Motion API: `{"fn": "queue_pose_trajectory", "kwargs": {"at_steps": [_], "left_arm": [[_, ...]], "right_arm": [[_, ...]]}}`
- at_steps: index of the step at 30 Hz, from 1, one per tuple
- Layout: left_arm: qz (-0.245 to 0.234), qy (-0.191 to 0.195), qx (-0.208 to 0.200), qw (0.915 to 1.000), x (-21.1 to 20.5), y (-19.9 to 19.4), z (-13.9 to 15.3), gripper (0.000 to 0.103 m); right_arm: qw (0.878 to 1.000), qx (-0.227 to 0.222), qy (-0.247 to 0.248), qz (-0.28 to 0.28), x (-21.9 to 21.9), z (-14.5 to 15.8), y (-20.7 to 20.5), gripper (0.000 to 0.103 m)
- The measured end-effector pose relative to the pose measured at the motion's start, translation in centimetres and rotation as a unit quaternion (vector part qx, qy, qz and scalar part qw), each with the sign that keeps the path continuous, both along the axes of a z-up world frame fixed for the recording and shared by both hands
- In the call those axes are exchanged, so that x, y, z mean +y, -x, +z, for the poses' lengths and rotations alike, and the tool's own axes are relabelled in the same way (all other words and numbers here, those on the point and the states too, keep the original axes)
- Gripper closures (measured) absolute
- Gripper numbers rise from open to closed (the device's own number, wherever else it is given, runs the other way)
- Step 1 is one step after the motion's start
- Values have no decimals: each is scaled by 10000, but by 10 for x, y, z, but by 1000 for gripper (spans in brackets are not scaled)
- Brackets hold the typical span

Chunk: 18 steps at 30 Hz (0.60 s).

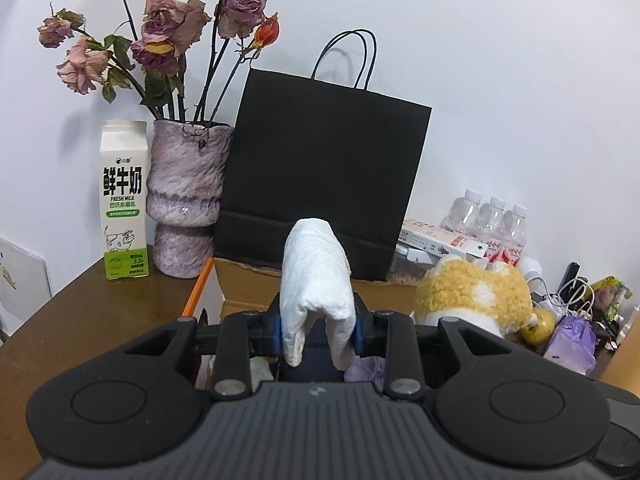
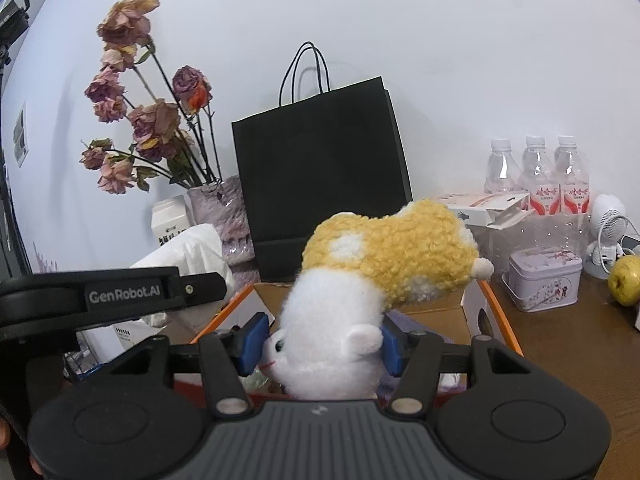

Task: Organize objects
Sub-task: 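Carry the white cloth and plush sheep with both tools over the red box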

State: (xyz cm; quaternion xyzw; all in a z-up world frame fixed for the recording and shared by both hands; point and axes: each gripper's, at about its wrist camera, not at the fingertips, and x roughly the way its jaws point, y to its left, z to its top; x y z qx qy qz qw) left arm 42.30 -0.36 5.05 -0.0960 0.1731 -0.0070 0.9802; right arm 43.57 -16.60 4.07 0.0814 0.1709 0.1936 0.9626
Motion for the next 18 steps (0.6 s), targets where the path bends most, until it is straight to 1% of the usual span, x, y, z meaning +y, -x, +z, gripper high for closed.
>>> {"fn": "queue_pose_trajectory", "kwargs": {"at_steps": [7,18], "left_arm": [[6,4,62,10000,3,-26,-2,72],[72,-111,209,9997,9,-64,-13,72]], "right_arm": [[9999,116,-18,73,5,-3,-30,47],[9995,319,-29,59,6,-10,-68,47]]}}
